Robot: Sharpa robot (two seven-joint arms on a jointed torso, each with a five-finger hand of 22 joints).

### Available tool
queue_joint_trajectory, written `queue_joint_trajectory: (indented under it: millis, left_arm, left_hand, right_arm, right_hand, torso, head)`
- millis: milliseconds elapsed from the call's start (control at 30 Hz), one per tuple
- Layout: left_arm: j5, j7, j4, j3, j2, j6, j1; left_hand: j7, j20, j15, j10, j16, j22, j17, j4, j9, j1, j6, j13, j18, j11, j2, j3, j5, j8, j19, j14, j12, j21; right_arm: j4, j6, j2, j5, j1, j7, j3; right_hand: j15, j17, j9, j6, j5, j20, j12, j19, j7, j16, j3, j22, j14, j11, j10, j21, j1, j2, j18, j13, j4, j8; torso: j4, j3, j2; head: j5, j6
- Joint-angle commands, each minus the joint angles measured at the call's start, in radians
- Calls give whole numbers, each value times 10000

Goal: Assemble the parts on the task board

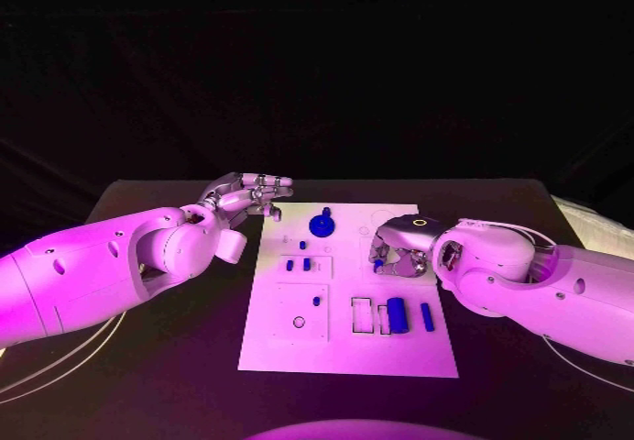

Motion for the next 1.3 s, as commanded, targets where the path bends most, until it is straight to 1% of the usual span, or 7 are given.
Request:
queue_joint_trajectory:
  millis: [33, 333, 567, 767, 1000, 1100, 1300]
  left_arm:
    - [45, 39, 18, 6, 14, 184, 0]
    - [45, 36, -7, 5, 19, 196, -5]
    - [45, 48, 14, 4, 15, 232, -9]
    - [45, 134, 46, 4, 27, 231, -11]
    - [45, 165, 65, 4, 80, 247, -14]
    - [45, 172, 48, 4, 112, 248, -24]
    - [45, 168, 18, 4, 184, 262, -55]
  left_hand:
    - [39, 8, 23, -63, -61, -8, -8, -31, -8, 96, -35, -13, 191, 22, -8, -12, 48, 19, -36, -81, 11, -37]
    - [39, 8, 23, -63, -61, -8, -8, -31, -8, 96, -35, -13, 191, 22, -8, -12, 48, 19, -36, -81, 11, -37]
    - [45, 19, 34, -81, -59, -17, -27, -2, -7, 36, -42, -14, 187, 29, 16, -52, 48, 23, -42, -87, 32, -53]
    - [42, 20, 35, -82, -58, -20, -31, 1, -6, 33, -42, -14, 188, 27, 32, -52, 56, 25, -43, -88, 39, -57]
    - [40, 21, 34, -81, -58, -21, -35, 1, -6, 33, -40, -13, 189, 25, 46, -51, 62, 28, -44, -89, 46, -60]
    - [40, 21, 34, -81, -58, -21, -35, 1, -6, 33, -40, -13, 189, 25, 46, -51, 62, 28, -44, -89, 46, -60]
    - [38, 21, 33, -81, -57, -22, -38, -2, -5, 37, -39, -12, 190, 23, 51, -51, 66, 30, -44, -90, 51, -62]
  right_arm:
    - [-52, 101, 56, -354, -72, -7, -38]
    - [393, -1078, -224, -204, -52, 35, -11]
    - [1154, -1424, -796, 582, 233, 20, 64]
    - [1786, -1443, -719, 1009, 259, 113, 89]
    - [2003, -1434, -133, 1182, 10, 379, 88]
    - [1918, -1496, 373, 350, -295, 528, 72]
    - [1607, -1272, 1119, 247, -713, 805, -17]
  right_hand:
    - [-91, 73, 21, 93, -116, -11, -61, 117, -6, 95, 180, 83, 167, -11, 120, 100, 80, 146, -28, 20, -45, 57]
    - [-115, 540, 32, 243, -228, -50, -200, 429, 47, 576, 878, 706, 276, -25, 441, 556, 210, 112, -144, 36, -360, 49]
    - [-86, 582, 7, 197, -166, -29, -337, 421, 90, 652, 1164, 772, 259, 9, 422, 623, 136, -88, -150, 37, -505, -21]
    - [-77, 602, 4, 204, -155, -23, -367, 425, 109, 682, 1241, 800, 258, 20, 431, 648, 95, -126, -153, 38, -530, -29]
    - [-65, 611, -1, 199, -152, -13, -405, 418, 130, 705, 1326, 811, 256, 35, 429, 663, 40, -153, -152, 38, -549, -45]
    - [-50, 582, -9, 178, -120, 0, -450, 393, 151, 701, 1427, 803, 243, 52, 423, 667, -7, -197, -148, 39, -601, -66]
    - [-36, 595, -17, 158, -111, 13, -496, 380, 167, 728, 1504, 818, 236, 68, 410, 682, -82, -252, -147, 39, -631, -83]
  torso:
    - [9, 4, -4]
    - [2, 5, -17]
    - [-13, -16, -15]
    - [7, 4, 9]
    - [27, -23, -12]
    - [-1, -28, -6]
    - [12, -18, 7]
  head:
    - [-17, -10]
    - [-12, 3]
    - [-26, 28]
    - [-21, 16]
    - [15, -36]
    - [39, -59]
    - [73, -108]
